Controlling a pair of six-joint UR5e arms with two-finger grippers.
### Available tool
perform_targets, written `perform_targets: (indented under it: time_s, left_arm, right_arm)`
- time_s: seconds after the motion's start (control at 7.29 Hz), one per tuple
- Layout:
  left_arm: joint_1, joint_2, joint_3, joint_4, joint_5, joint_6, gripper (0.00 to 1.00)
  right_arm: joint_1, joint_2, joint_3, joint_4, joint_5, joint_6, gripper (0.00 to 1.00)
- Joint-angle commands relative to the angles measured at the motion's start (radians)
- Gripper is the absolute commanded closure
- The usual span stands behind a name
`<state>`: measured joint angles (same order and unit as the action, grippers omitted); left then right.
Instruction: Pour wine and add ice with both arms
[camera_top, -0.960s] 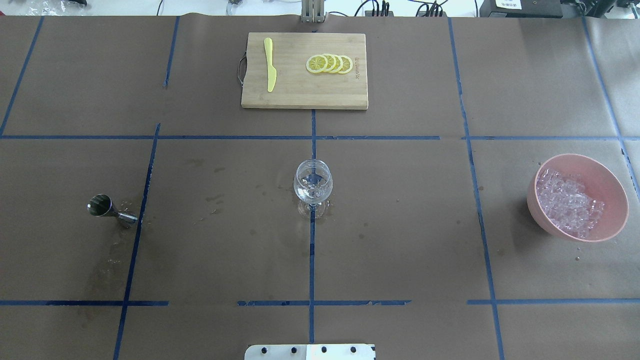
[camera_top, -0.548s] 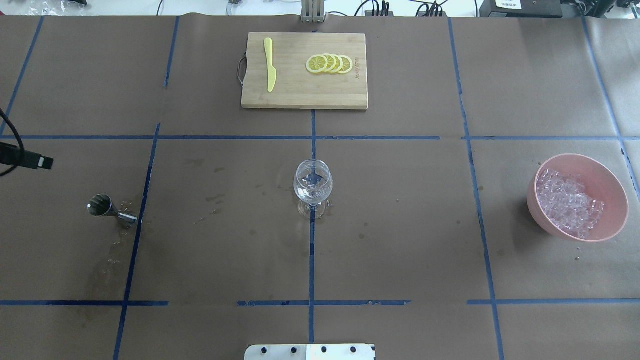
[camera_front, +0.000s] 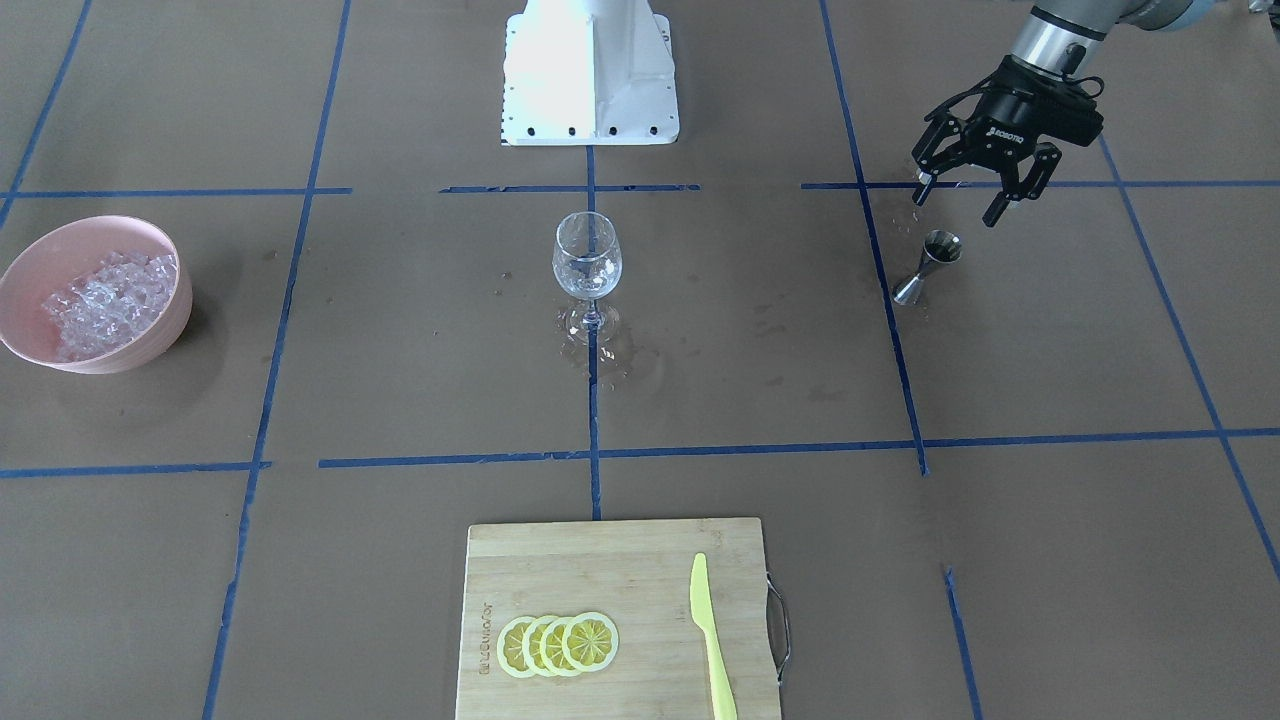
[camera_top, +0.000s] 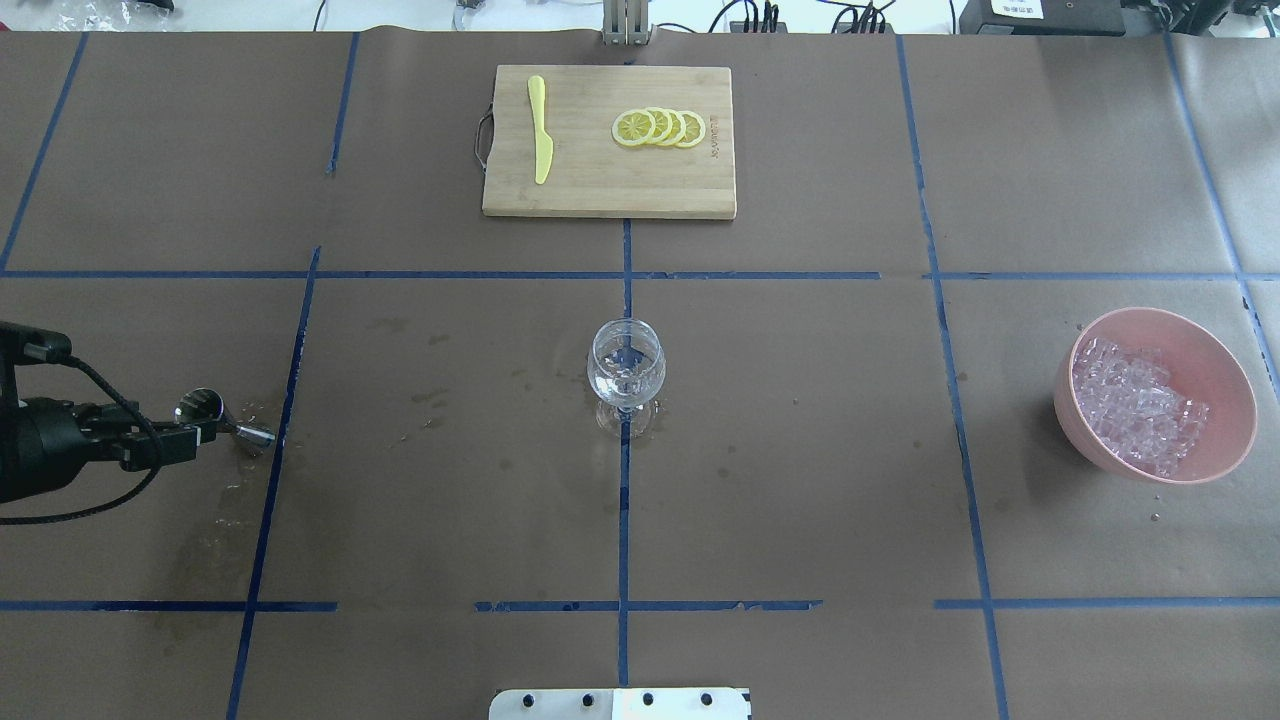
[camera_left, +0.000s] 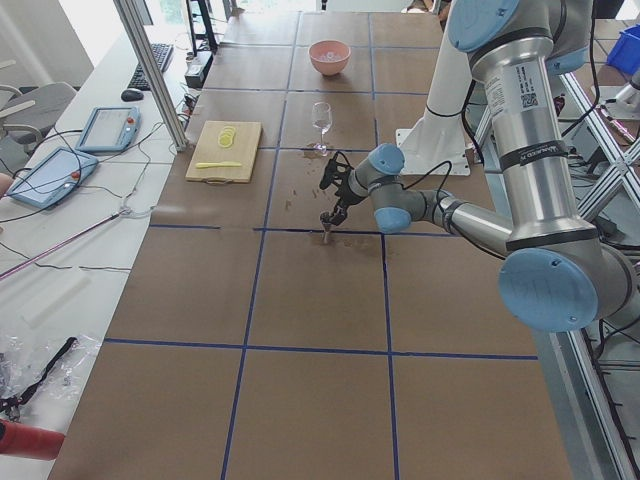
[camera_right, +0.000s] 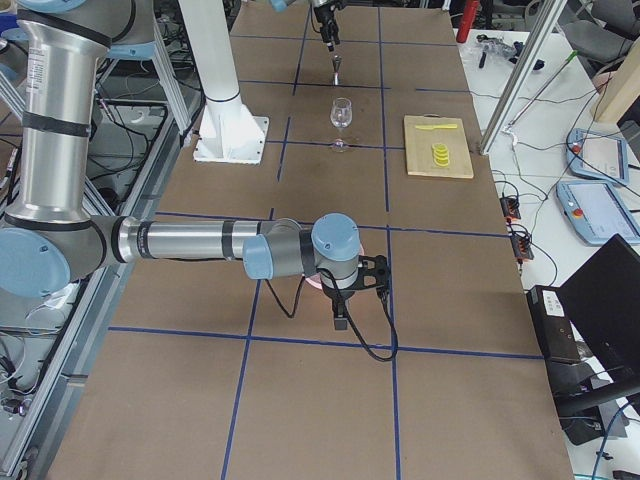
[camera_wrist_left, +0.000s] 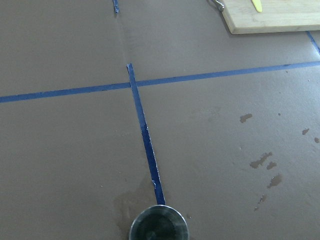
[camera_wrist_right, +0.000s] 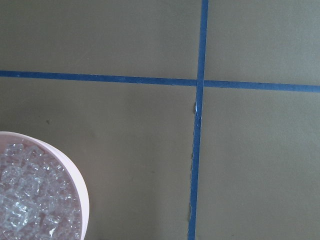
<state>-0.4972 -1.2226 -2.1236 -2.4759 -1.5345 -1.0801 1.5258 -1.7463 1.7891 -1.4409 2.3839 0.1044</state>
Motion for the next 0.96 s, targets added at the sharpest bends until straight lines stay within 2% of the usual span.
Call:
perform_targets:
  time_s: [0.0,0.27,0.41,0.55,0.69,0.82]
  left_arm:
    - [0.235,0.082,-0.013,0.002,0.369,-0.142,0.0]
    - [0.358,0.081,-0.009,0.046,0.508,-0.254,0.01]
    - [0.446,0.075,0.016,0.079,0.637,-0.321,0.01]
    - [0.475,0.071,0.052,0.081,0.704,-0.331,0.01]
    - [0.48,0.023,0.126,0.081,0.799,-0.354,0.01]
    - [0.483,-0.013,0.193,0.08,0.842,-0.398,0.01]
  right_arm:
    - [-0.003,0.005,-0.002,0.001,0.0,0.0,0.0]
    - [-0.001,0.007,0.003,0.001,0.0,0.001,0.0]
    - [-0.001,0.007,0.006,0.001,0.0,0.001,0.0]
    - [-0.001,0.007,0.006,0.001,0.0,0.001,0.0]
    - [-0.001,0.007,0.007,0.001,0.0,0.003,0.0]
    - [-0.001,0.007,0.012,0.001,0.0,0.003,0.0]
